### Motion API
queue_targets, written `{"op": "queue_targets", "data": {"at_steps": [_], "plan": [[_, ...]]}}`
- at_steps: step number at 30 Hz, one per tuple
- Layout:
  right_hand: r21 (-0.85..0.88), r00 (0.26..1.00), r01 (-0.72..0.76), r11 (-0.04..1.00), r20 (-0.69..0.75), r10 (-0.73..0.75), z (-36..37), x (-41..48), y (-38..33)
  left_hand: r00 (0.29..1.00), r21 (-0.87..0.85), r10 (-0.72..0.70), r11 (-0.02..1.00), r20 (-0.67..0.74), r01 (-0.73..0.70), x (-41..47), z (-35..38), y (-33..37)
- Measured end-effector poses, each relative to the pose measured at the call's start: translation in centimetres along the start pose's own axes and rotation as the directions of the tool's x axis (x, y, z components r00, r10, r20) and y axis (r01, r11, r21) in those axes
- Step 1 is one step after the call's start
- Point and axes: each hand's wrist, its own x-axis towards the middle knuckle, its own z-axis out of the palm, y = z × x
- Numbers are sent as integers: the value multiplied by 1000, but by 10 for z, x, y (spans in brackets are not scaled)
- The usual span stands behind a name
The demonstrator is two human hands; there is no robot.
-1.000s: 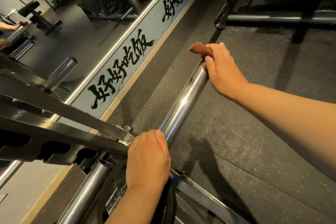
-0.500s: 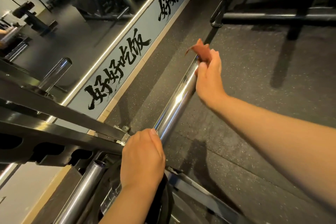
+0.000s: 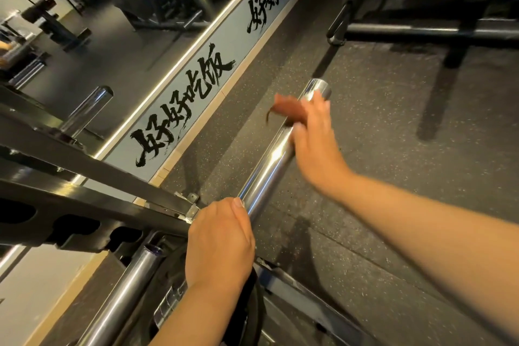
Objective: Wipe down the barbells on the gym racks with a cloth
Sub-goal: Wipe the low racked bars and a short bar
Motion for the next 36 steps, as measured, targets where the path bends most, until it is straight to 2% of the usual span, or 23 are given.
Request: {"op": "queue_targets", "data": {"at_steps": [3, 6, 9, 11, 14, 16, 19, 22, 25, 26, 28, 30, 32, 34, 36], "plan": [[-110, 999, -28, 994, -39, 24, -24, 49, 3, 1000, -8, 6, 1000, 4, -5, 1, 0, -1], [-175, 997, 39, 984, -59, -50, -18, 42, 2, 1000, -6, 5, 1000, 4, -4, 1, 0, -2], [-119, 982, 179, 977, 74, -171, 13, -28, -5, 1000, 20, 14, 1000, -3, -14, 0, 0, -1], [-83, 938, 303, 949, 202, -282, 29, -72, -2, 999, 41, 31, 999, -25, -30, 0, -1, 0], [-107, 876, 438, 892, 274, -397, 27, -77, 15, 999, 32, 24, 999, -27, -23, 0, 0, 0], [-142, 910, 390, 910, 210, -358, 12, -44, 21, 999, 0, 15, 1000, -37, -15, 0, 0, -1], [-75, 992, 129, 989, -3, -130, -13, 22, 23, 999, -26, 14, 1000, -38, -15, 0, 0, 0], [119, 984, -63, 991, -161, 82, -23, 61, 10, 999, -12, 22, 1000, -47, -22, 0, 0, 0], [195, 972, -62, 979, -212, 104, -2, 28, -5, 999, -8, 32, 999, -33, -32, 0, 0, 0], [182, 982, -31, 983, -179, 64, 11, 2, -7, 999, -4, 32, 999, -32, -33, 0, 1, 0], [79, 990, 137, 987, -22, -136, 37, -61, -6, 998, 12, 35, 999, -49, -35, 1, 2, -1], [-15, 952, 272, 962, 150, -267, 48, -99, 1, 999, 29, 26, 999, -39, -24, 2, 3, -1], [-144, 900, 403, 904, 241, -363, 40, -94, 11, 1000, 70, 13, 997, 17, -14, 2, 4, -3], [-264, 864, 479, 837, 312, -396, 20, -68, 12, 999, 81, 1, 997, 42, -4, 5, 5, -5], [-356, 879, 461, 812, 307, -364, 2, -37, 8, 997, 59, 8, 998, 71, -12, 6, 4, -9]]}}
